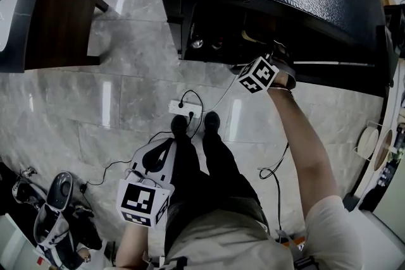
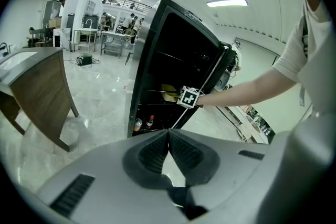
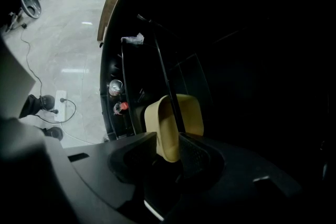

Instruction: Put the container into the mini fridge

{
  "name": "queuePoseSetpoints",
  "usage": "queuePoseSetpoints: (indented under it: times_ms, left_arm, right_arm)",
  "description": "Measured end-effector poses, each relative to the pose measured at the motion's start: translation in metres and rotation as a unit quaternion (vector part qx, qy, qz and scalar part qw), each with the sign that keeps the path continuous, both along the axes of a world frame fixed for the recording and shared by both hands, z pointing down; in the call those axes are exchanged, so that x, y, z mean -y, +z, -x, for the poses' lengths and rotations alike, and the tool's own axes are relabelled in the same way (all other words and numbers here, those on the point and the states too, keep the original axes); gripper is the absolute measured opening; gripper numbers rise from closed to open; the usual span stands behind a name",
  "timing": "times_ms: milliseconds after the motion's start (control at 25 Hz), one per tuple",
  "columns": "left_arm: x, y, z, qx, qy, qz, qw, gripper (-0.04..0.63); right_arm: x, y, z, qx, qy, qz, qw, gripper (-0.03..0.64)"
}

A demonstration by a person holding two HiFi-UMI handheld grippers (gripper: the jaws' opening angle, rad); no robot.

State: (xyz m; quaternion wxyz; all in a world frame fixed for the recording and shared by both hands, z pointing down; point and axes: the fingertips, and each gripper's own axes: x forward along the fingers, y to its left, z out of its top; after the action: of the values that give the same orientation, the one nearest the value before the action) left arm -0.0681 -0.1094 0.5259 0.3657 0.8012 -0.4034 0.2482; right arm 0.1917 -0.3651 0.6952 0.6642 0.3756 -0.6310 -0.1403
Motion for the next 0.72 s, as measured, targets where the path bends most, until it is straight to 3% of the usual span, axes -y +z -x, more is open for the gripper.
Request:
queuePoseSetpoints:
  times_ms: [600,720]
  left_arm:
    - [0.015,-0.032,0.027,0.017,-0.035,-0.040,0.9984,0.057]
    - [0.015,-0.040,0.036,0.028,-0.030,-0.055,0.9977,0.057]
  right_arm:
    - [-0.024,-0.060,0.005,0.078,0.014,-0.010,0.997,0.123]
    - [-0.038,-0.082,0.026,0.123,0.010,-0.012,0.992,0.123]
